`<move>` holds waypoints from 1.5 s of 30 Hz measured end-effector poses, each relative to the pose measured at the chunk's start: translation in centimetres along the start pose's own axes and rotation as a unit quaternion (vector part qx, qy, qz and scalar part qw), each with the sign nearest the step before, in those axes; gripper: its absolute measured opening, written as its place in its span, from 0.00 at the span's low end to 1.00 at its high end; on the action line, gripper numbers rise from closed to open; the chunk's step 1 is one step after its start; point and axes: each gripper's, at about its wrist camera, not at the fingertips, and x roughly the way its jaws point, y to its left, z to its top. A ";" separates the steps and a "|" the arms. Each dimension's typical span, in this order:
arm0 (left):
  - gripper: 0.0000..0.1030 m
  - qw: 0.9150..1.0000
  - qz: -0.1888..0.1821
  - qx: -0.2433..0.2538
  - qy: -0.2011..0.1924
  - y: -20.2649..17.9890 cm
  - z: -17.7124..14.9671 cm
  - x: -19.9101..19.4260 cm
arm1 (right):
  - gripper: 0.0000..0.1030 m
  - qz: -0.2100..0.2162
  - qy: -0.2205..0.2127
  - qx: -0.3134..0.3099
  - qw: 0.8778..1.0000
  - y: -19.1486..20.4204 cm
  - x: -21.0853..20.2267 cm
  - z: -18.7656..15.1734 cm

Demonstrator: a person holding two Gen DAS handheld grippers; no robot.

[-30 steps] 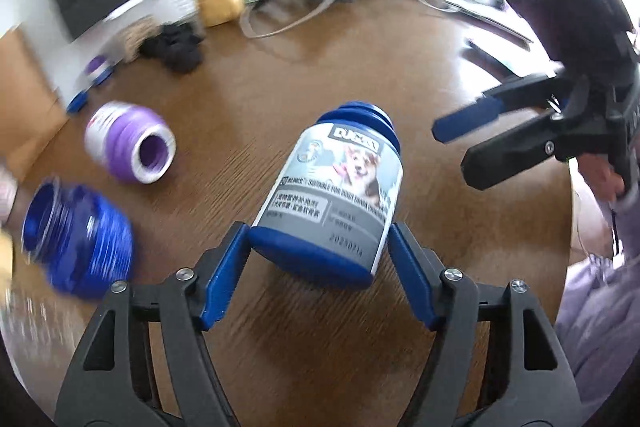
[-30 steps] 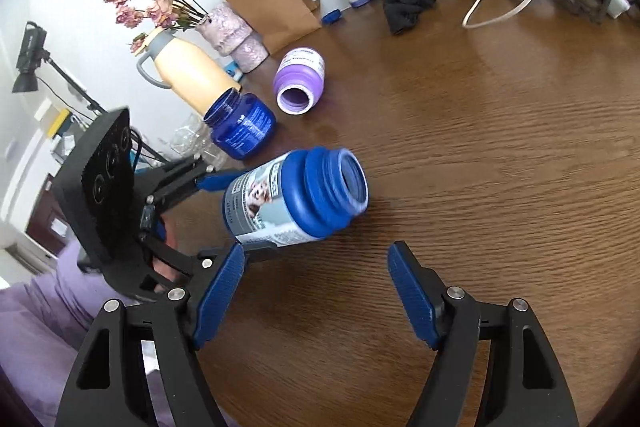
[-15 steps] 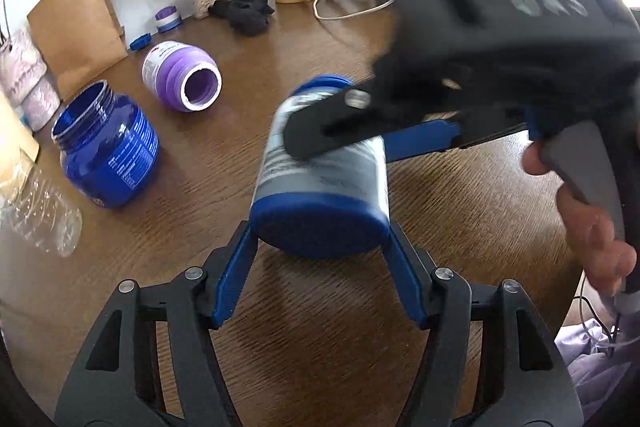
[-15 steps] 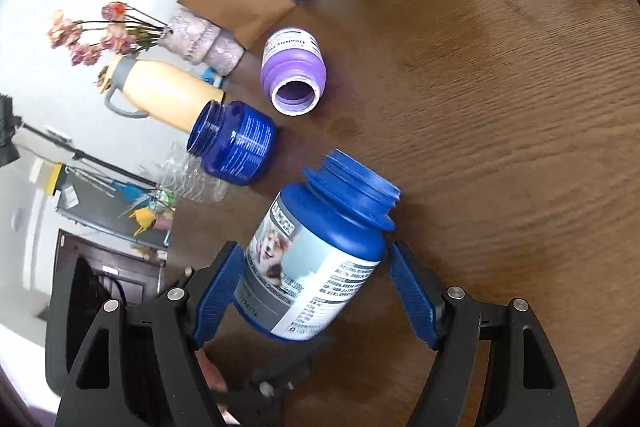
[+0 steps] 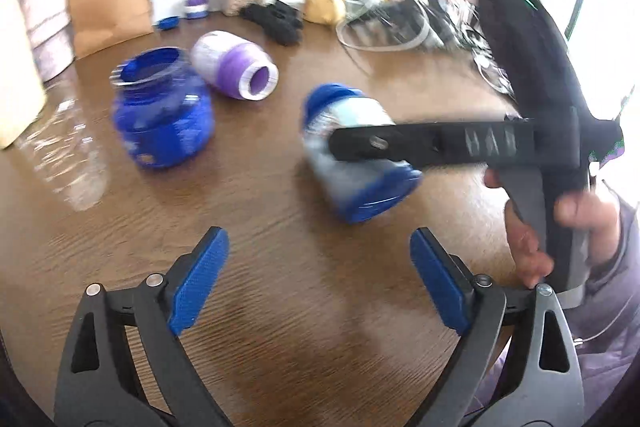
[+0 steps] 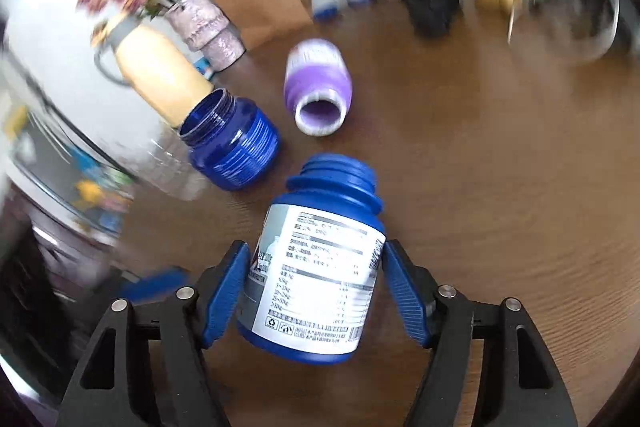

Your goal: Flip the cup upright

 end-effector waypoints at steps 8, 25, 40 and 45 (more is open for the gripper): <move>0.89 0.997 0.006 -0.078 -0.011 3.0 0.5 -0.7 | 0.69 -0.115 -0.066 -0.136 0.982 2.4 -0.5 0.2; 0.89 0.953 -0.127 -0.256 0.098 2.1 6.2 6.6 | 0.74 0.056 0.038 -0.016 0.998 -3.0 -4.1 -3.6; 0.62 0.980 -0.030 -0.162 0.109 -2.9 6.2 8.7 | 0.74 0.073 -0.025 0.050 0.996 -9.0 -10.2 -2.9; 0.61 0.993 0.008 -0.099 0.068 -3.5 3.5 5.7 | 0.74 0.176 0.000 0.087 0.981 -8.9 -7.9 -1.7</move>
